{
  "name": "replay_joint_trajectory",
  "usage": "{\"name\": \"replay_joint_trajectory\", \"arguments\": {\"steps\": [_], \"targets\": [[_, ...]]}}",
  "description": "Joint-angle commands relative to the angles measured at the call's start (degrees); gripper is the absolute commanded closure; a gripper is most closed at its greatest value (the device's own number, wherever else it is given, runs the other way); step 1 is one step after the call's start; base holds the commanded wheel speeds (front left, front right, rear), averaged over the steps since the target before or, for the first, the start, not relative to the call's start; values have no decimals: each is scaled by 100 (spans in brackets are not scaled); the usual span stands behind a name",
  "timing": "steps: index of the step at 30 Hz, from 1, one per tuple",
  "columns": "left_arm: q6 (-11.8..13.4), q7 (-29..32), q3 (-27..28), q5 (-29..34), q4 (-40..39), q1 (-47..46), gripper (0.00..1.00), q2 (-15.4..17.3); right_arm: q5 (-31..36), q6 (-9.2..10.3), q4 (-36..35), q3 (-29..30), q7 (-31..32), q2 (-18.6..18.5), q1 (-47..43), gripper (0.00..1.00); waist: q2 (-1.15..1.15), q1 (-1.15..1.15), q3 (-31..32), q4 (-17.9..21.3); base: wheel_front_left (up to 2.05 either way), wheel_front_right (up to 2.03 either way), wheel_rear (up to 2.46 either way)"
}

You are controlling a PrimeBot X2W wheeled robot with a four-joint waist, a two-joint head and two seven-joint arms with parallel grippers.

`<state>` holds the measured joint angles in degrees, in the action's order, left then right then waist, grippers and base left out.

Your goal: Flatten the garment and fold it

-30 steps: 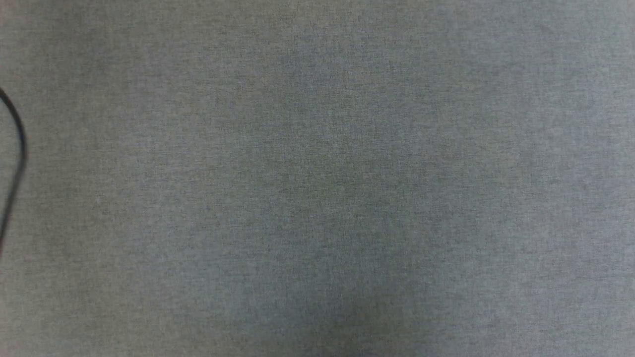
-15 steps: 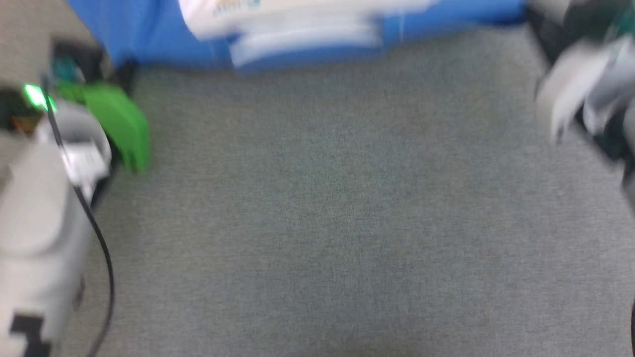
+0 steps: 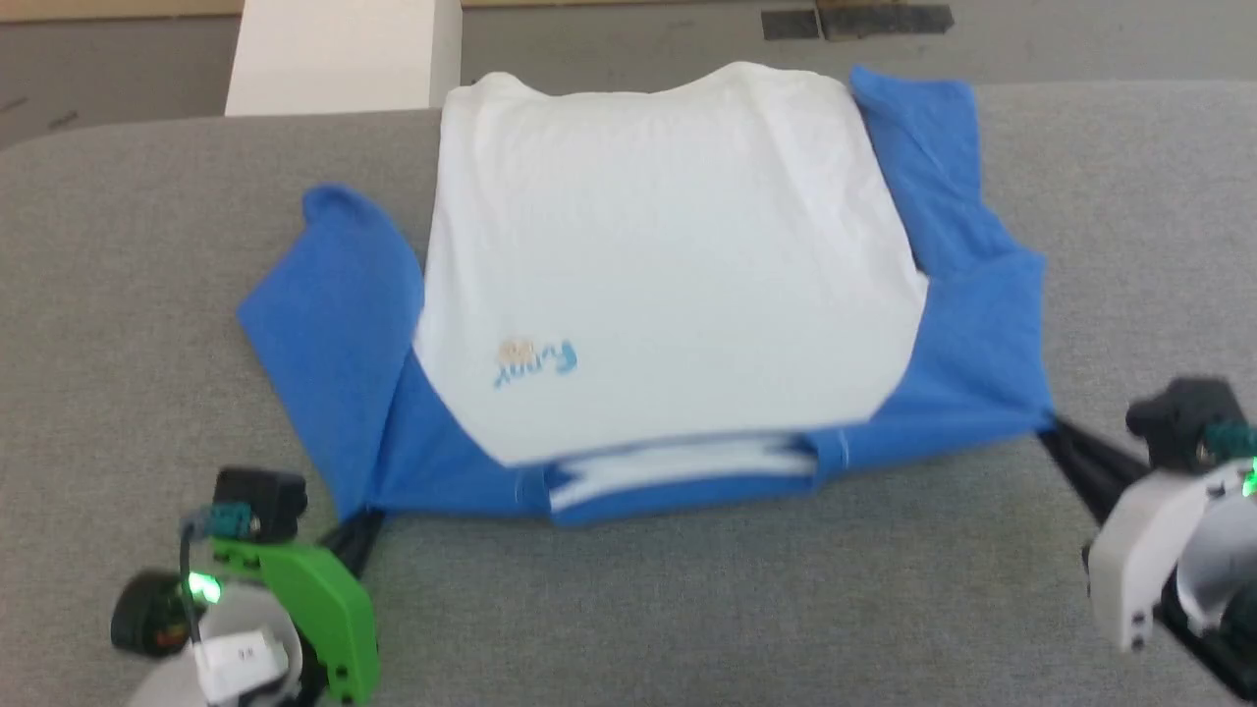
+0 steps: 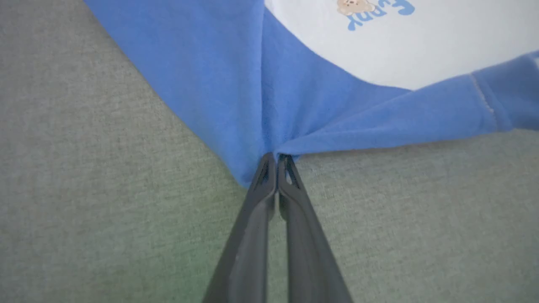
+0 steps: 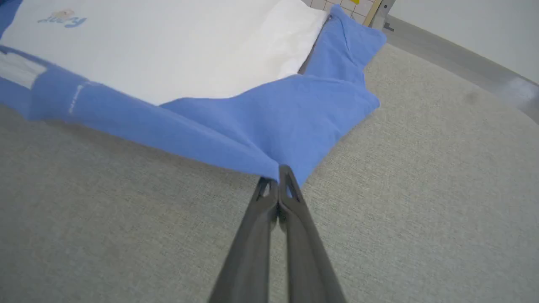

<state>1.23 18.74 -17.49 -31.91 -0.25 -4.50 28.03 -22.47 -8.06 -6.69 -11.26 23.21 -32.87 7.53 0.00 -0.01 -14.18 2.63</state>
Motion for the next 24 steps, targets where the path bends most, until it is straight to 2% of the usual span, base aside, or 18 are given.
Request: {"name": "replay_joint_trajectory", "arguments": {"steps": [1,6,12,16,24], "targets": [[159,98,68,-97,-65,338,100,135,59,57,-158,223,171,72,-356,100,0,1,139,-22,0,0,0],[330,360,-44,-184,-413,1018,100,183,197,57,-630,629,705,436,-1280,100,0,1,196,-35,0,0,0],[334,446,-271,-230,-543,1327,100,79,233,57,-668,940,1335,966,-2014,100,0,1,260,-72,0,0,0],[312,257,-263,-285,-555,1311,100,-44,249,57,-738,1091,1265,1252,-2143,100,0,1,308,-95,0,0,0],[191,269,-476,-237,-297,1250,100,-95,255,57,-452,867,1182,1334,-2152,100,0,1,385,-65,0,0,0]]}}
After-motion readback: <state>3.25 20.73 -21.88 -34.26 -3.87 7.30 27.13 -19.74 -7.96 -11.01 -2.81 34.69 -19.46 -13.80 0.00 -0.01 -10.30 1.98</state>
